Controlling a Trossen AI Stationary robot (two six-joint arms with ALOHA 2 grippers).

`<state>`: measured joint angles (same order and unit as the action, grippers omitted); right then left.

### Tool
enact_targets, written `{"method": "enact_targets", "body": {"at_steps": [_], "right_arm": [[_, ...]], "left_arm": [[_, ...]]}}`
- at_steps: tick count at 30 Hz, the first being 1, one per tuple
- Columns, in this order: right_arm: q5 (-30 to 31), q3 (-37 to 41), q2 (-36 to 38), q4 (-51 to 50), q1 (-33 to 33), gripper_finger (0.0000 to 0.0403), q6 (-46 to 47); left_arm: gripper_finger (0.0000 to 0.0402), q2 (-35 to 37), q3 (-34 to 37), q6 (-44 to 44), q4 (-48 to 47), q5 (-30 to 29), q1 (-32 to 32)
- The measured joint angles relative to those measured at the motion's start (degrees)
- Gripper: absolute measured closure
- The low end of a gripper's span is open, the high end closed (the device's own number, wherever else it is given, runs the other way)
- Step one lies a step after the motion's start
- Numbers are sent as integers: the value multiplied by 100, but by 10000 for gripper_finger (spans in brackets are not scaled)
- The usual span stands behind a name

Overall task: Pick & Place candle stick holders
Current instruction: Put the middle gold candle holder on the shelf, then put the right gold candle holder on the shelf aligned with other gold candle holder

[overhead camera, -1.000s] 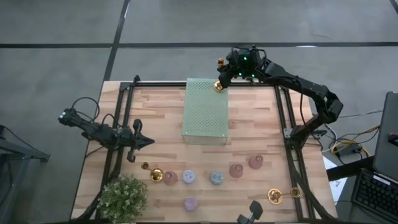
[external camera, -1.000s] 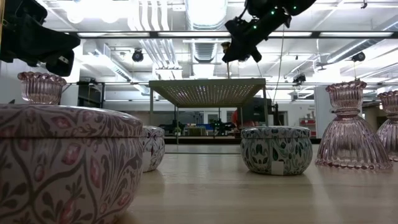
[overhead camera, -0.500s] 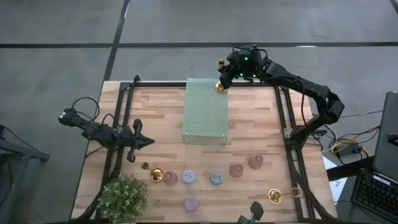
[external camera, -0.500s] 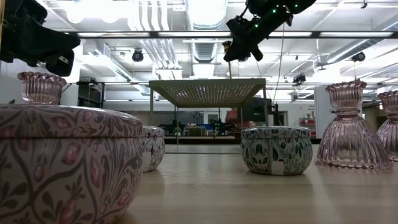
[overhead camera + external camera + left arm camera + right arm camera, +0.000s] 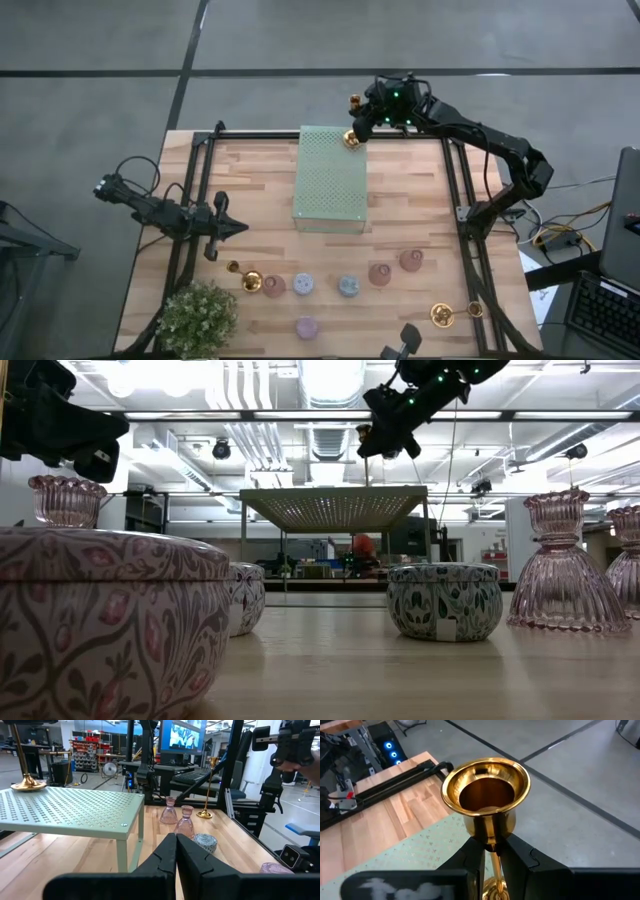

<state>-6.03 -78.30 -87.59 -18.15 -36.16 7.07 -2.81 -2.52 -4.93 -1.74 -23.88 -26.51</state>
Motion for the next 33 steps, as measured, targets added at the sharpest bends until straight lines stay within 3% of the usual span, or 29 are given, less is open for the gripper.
{"method": "enact_targets", "body": {"at_steps": [22,33], "right_arm": [[-5,178,31,5,2,348,65],[-45,192,121,-360,35,250,22]], "left_arm": [[390,-1,1,0,0,-1,-1],[390,-1,0,2,0,-1,-1]]}}
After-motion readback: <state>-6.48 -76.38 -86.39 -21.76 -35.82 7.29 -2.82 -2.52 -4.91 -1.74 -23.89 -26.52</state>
